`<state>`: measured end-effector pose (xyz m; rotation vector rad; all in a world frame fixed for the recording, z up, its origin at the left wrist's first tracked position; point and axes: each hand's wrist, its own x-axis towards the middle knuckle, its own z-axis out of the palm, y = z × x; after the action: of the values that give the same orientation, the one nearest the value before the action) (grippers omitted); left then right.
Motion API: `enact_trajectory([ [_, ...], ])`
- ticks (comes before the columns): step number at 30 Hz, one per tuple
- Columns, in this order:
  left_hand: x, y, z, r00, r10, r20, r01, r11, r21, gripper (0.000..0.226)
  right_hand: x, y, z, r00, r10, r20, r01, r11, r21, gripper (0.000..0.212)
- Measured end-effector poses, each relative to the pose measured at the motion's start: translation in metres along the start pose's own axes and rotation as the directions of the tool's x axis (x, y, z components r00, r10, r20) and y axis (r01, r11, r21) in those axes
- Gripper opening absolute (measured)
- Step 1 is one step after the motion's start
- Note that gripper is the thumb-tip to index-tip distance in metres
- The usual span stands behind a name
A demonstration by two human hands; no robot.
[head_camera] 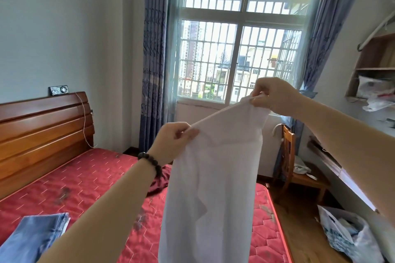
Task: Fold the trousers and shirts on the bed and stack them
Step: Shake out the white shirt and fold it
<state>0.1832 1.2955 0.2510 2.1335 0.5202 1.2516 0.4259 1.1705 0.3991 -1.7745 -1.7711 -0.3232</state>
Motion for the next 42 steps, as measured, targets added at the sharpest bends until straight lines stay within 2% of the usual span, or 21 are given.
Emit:
enact_trajectory([
  [3,-0.009,-0.003,0.012,0.98,-0.031,0.197,-0.002,0.986,0.169,0.035,0.0,0.001,0.002,0.997,-0.003,0.082,0.011,0.995,-0.096,0.016],
  [4,-0.008,-0.007,0.014,0.977,-0.027,0.211,-0.017,0.979,0.204,0.038,0.001,0.002,0.003,0.995,-0.01,0.104,0.023,0.993,-0.116,0.018],
  [7,-0.003,-0.016,0.007,0.998,-0.061,0.031,0.059,0.996,0.065,0.039,0.002,0.006,0.0,0.998,-0.04,0.056,0.046,0.994,-0.096,0.019],
  [8,-0.003,-0.018,0.006,0.997,-0.081,0.008,0.081,0.997,0.013,0.035,0.002,0.008,-0.002,0.995,-0.043,0.085,0.051,0.994,-0.099,0.02],
  [11,-0.006,-0.021,0.011,0.984,-0.151,0.09,0.155,0.987,-0.039,0.013,-0.003,0.011,-0.002,0.94,0.013,0.341,0.045,0.986,-0.163,0.03],
  [13,-0.007,-0.021,0.014,0.979,-0.169,0.11,0.179,0.98,-0.09,0.014,-0.007,0.014,0.001,0.906,0.051,0.419,0.065,0.964,-0.259,0.032],
  [16,-0.003,-0.018,0.012,0.969,-0.176,0.173,0.194,0.976,-0.096,0.03,-0.013,0.014,0.007,0.91,0.083,0.407,0.122,0.883,-0.453,0.021],
  [19,0.003,-0.012,0.017,0.968,-0.148,0.201,0.152,0.988,-0.005,0.014,-0.019,0.013,0.019,0.936,0.098,0.338,0.168,0.721,-0.672,0.023],
  [21,0.006,-0.008,0.019,0.975,-0.142,0.172,0.142,0.99,0.012,0.007,-0.022,0.014,0.031,0.951,0.102,0.293,0.149,0.677,-0.721,0.028],
  [22,0.006,-0.007,0.02,0.975,-0.147,0.166,0.152,0.988,-0.014,0.007,-0.022,0.016,0.037,0.953,0.105,0.284,0.137,0.688,-0.713,0.027],
  [23,0.005,-0.007,0.019,0.973,-0.159,0.167,0.17,0.984,-0.055,0.008,-0.022,0.018,0.04,0.952,0.13,0.277,0.09,0.747,-0.658,0.024],
  [25,0.002,-0.009,0.017,0.967,-0.186,0.176,0.207,0.972,-0.11,0.01,-0.023,0.023,0.042,0.929,0.222,0.295,-0.091,0.913,-0.399,0.019],
  [26,0.001,-0.011,0.014,0.965,-0.194,0.178,0.216,0.969,-0.117,0.011,-0.024,0.024,0.041,0.91,0.245,0.334,-0.172,0.957,-0.232,0.017],
  [28,-0.003,-0.015,0.01,0.965,-0.195,0.178,0.218,0.968,-0.124,0.01,-0.027,0.024,0.04,0.888,0.231,0.399,-0.258,0.966,0.015,0.011],
  [31,-0.011,-0.023,0.006,0.969,-0.184,0.167,0.213,0.961,-0.178,0.009,-0.033,0.016,0.046,0.907,0.282,0.314,-0.356,0.911,0.21,0.004],
  [33,-0.017,-0.03,0.006,0.969,-0.174,0.174,0.203,0.965,-0.167,0.011,-0.036,0.008,0.054,0.912,0.33,0.245,-0.388,0.887,0.251,0.009],
  [35,-0.024,-0.037,0.009,0.967,-0.163,0.194,0.193,0.97,-0.147,0.018,-0.041,0.002,0.063,0.912,0.332,0.241,-0.383,0.899,0.211,0.014],
  [38,-0.034,-0.049,0.016,0.976,-0.166,0.144,0.187,0.971,-0.148,0.021,-0.052,-0.003,0.071,0.923,0.292,0.251,-0.327,0.939,0.11,0.018],
  [42,-0.046,-0.058,0.028,0.983,-0.17,0.07,0.179,0.972,-0.153,0.015,-0.072,-0.006,0.069,0.933,0.209,0.292,-0.223,0.975,0.016,0.012],
])
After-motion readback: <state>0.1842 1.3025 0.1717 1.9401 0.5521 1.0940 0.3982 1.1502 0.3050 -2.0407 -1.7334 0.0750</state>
